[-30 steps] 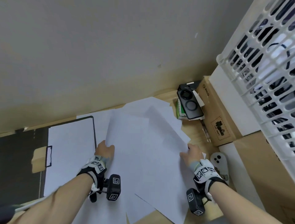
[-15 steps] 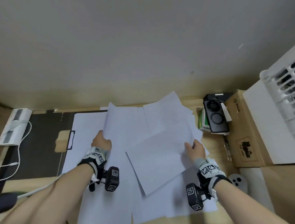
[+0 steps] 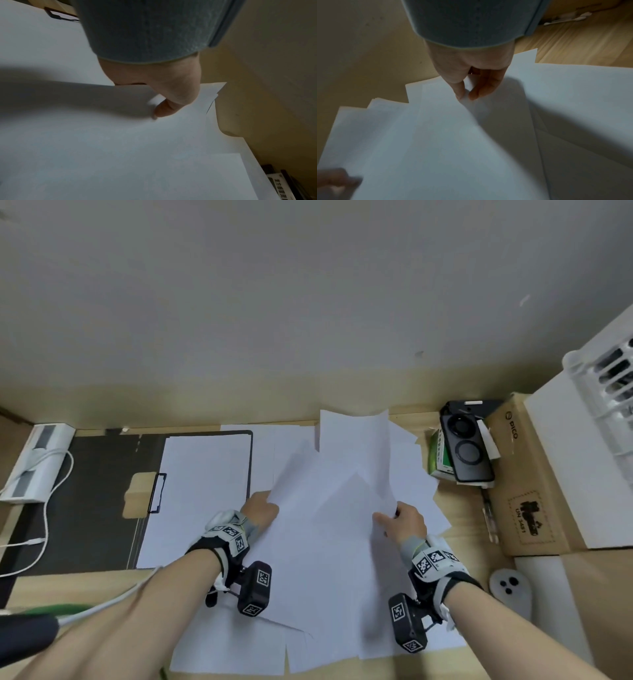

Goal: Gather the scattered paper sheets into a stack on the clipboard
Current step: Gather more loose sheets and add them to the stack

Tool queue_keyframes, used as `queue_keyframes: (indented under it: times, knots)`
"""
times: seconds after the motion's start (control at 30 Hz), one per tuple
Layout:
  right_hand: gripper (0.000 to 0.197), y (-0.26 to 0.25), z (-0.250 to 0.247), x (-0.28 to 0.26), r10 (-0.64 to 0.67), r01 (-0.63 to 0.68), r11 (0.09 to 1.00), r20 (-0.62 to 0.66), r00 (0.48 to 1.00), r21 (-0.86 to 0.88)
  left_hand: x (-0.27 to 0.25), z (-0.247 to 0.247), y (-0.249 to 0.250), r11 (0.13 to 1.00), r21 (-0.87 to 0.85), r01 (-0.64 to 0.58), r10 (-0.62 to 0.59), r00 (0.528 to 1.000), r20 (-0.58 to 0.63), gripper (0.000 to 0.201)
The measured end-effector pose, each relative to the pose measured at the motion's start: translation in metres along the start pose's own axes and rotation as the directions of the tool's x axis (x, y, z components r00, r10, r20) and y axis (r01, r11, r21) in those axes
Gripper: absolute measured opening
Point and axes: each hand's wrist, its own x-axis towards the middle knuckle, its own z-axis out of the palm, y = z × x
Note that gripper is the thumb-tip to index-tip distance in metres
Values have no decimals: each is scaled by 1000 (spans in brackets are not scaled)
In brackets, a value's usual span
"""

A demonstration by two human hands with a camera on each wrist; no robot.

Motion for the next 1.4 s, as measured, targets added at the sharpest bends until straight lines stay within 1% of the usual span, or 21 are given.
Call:
queue_keyframes:
  times: [0.03, 0.07, 0.17, 0.23, 0.3, 0.4, 0.47, 0.53, 0.6, 0.7, 0.73, 0.8, 0.87, 0.93, 0.97, 1.03, 1.13, 1.17, 1.23, 1.3, 1.4]
  knots:
    - [22, -1, 1, -1, 1, -1, 1000, 7, 1000, 1, -3, 1, 3, 1000, -19, 10, -10, 1000, 13, 12]
    - [24, -2, 3, -1, 0, 0, 1000, 12, 1000, 12, -4, 3, 4, 999, -31, 9, -8, 1000, 22, 12]
    - [40, -6, 8, -5, 15, -15, 996, 9, 1000, 86, -6, 13, 3, 997, -72, 7, -3, 998, 56, 31]
    - [53, -8, 12, -6, 34, -33, 990, -6, 999, 136, -6, 20, 1, 1000, -17, -6, 7, 998, 68, 42]
    - [60, -7, 13, -5, 51, -47, 986, -18, 999, 163, -6, 26, 0, 998, 61, -18, 14, 998, 67, 44]
    - [51, -5, 7, -5, 41, -38, 994, -25, 999, 103, -5, 34, -6, 992, 126, -4, -5, 998, 70, 47]
    - [41, -2, -2, -6, 5, -3, 999, -45, 999, 47, -4, 39, -13, 995, 104, 13, -20, 998, 67, 45]
    - [32, 3, -8, -2, -15, 18, 999, -101, 995, 30, -2, 40, -17, 994, 81, 68, -71, 997, 32, 50]
    - [26, 6, -15, 3, 0, 6, 999, -162, 987, 40, -1, 32, -18, 990, 86, 111, -111, 994, -11, 53]
    - [27, 6, -25, 6, 13, 14, 995, -270, 963, 99, 1, 8, -19, 981, 97, 170, -161, 983, -91, 50]
    - [28, 7, -26, 9, 16, 19, 993, -287, 958, 120, 4, 0, -22, 977, 100, 188, -176, 977, -119, 45]
    - [27, 5, -26, 10, 33, 10, 989, -285, 958, 146, 6, -15, -26, 975, 90, 205, -191, 971, -147, 31]
    - [29, 4, -21, 10, 31, 17, 985, -266, 963, 174, 8, -23, -32, 974, 104, 201, -183, 969, -164, 30]
    - [32, 2, -16, 9, 26, 27, 978, -246, 969, 209, 7, -24, -34, 981, 119, 155, -135, 977, -162, 32]
    - [34, -2, -15, 6, 22, 30, 978, -247, 969, 205, 6, -23, -34, 983, 131, 129, -108, 982, -157, 30]
    - [36, -8, -14, 3, -16, 54, 990, -280, 960, 130, 5, -17, -34, 982, 169, 87, -60, 986, -158, 26]
    - [44, -15, -21, 0, -106, 120, 993, -354, 929, 16, 3, -10, -30, 968, 233, 93, -51, 982, -181, 17]
    - [45, -15, -24, 1, -130, 149, 989, -374, 918, 21, 3, -10, -28, 964, 247, 103, -55, 980, -192, 13]
    - [40, -14, -29, 6, -154, 222, 966, -392, 907, 135, 6, -10, -27, 961, 247, 127, -73, 974, -214, 12]
    - [35, -14, -34, 10, -149, 284, 911, -405, 902, 298, 7, -11, -25, 966, 224, 133, -83, 972, -218, 17]
    - [37, -20, -41, 6, -98, 295, 823, -389, 916, 486, 10, -13, -27, 980, 145, 135, -104, 974, -200, 28]
